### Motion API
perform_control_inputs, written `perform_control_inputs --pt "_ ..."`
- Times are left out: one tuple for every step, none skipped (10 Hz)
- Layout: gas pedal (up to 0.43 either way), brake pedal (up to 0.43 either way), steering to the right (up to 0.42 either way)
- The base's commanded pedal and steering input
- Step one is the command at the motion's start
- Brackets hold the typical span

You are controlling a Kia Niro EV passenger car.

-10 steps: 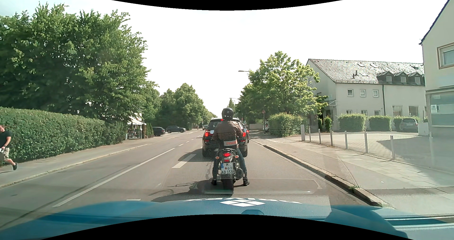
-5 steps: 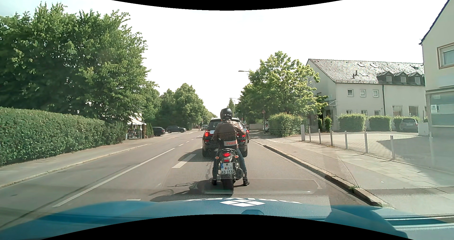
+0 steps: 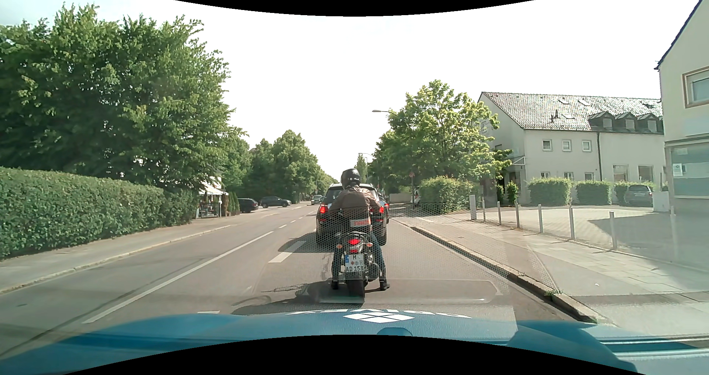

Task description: Follow the waypoints while adhering to traffic rules and regulations

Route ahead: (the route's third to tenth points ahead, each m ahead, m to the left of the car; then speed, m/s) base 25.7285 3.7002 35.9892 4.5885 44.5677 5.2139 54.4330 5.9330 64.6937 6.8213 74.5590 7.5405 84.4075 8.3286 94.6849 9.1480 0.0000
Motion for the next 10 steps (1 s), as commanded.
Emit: perform_control_inputs --pt "0.000 0.311 -0.021" --pt "0.000 0.311 -0.021" --pt "0.000 0.311 -0.021" --pt "0.000 0.311 -0.021" --pt "0.000 0.311 -0.021" --pt "0.000 0.311 -0.021" --pt "0.000 0.311 -0.021" --pt "0.000 0.311 -0.021" --pt "0.000 0.311 -0.021" --pt "0.000 0.311 -0.021"
